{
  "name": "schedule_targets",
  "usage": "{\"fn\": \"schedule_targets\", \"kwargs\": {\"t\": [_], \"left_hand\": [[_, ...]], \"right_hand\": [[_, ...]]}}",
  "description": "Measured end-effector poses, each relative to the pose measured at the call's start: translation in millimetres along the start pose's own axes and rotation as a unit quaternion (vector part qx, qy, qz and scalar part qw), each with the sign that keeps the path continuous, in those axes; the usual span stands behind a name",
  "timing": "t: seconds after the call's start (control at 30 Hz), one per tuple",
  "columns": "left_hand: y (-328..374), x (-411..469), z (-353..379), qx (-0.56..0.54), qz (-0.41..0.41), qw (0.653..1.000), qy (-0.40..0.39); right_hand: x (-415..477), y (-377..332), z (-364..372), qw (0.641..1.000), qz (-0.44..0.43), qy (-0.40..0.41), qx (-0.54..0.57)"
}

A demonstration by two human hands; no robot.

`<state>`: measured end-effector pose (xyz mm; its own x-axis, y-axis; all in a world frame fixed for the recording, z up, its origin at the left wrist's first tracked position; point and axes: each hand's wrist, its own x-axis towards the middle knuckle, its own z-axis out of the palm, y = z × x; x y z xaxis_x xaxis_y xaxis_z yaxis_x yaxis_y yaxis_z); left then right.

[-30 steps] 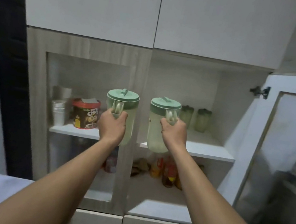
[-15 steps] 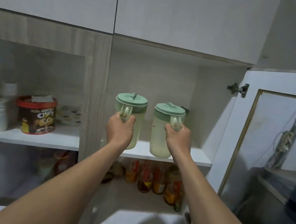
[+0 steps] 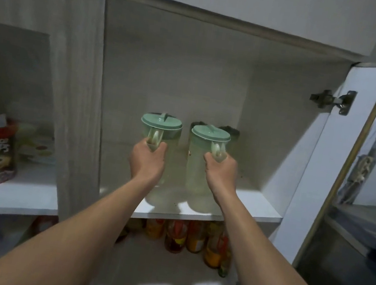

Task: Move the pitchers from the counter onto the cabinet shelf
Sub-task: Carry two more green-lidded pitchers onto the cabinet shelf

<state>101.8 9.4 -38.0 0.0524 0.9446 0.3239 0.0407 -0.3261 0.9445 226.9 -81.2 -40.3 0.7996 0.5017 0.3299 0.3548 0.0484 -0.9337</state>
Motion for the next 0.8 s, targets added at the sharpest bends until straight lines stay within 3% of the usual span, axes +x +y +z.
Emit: {"fn": "schedule_targets", "kwargs": {"t": [0.8], "left_hand": [[-134.4, 187.5, 139.4, 0.103, -0.007, 0.988, 0.118]], "right_hand": [[217.1, 127.7, 162.1, 0.994, 0.006, -0.087, 0.065]]}}
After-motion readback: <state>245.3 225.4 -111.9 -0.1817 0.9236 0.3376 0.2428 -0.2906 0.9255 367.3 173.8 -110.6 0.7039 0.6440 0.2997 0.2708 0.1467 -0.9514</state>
